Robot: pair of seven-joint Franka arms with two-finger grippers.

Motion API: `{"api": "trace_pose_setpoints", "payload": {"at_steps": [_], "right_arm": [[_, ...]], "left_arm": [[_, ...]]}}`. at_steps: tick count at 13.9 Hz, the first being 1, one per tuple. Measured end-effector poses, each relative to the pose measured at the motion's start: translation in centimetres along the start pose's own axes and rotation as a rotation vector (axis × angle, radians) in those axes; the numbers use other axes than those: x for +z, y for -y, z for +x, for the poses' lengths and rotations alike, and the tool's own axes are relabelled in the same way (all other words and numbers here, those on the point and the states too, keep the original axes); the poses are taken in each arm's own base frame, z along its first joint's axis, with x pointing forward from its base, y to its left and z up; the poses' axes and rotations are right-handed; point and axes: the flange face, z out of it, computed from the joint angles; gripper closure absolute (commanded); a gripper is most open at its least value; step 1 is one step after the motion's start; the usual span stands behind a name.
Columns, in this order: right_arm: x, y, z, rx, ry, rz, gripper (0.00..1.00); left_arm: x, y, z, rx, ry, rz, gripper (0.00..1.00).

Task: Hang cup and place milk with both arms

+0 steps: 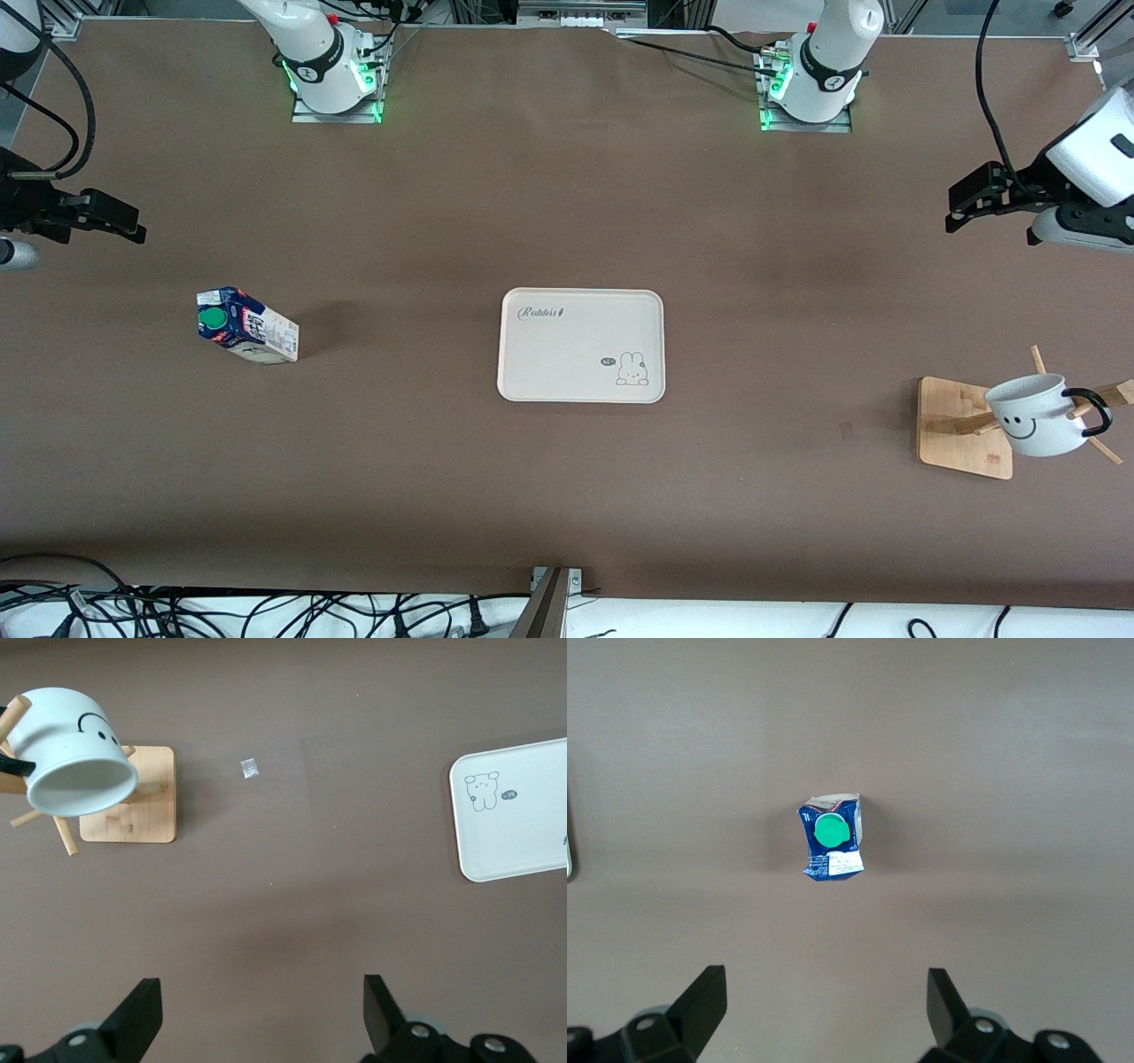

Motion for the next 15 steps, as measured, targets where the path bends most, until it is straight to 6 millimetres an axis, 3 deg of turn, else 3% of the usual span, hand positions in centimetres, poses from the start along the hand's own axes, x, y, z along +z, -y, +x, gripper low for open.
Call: {"api": "trace_pose_setpoints", "payload": {"at_steps": [6, 12, 15], "right_arm": [[0.0, 0.0, 0.0, 0.0, 0.0, 0.0, 0.0], [0.0, 0.0, 0.0, 0.0, 0.0, 0.0, 0.0], [0.1, 0.0, 0.1, 0.0, 0.0, 0.0, 0.0]], "left_arm": [[1.2, 4.5, -0.9, -0.083, 0.016, -0.022, 0.0], [1.5, 4.6, -1.1, -0.006, 0.028, -0.026, 0.0], [1.6, 4.6, -1.3, -0.069, 0.037, -0.027, 0.0]]}}
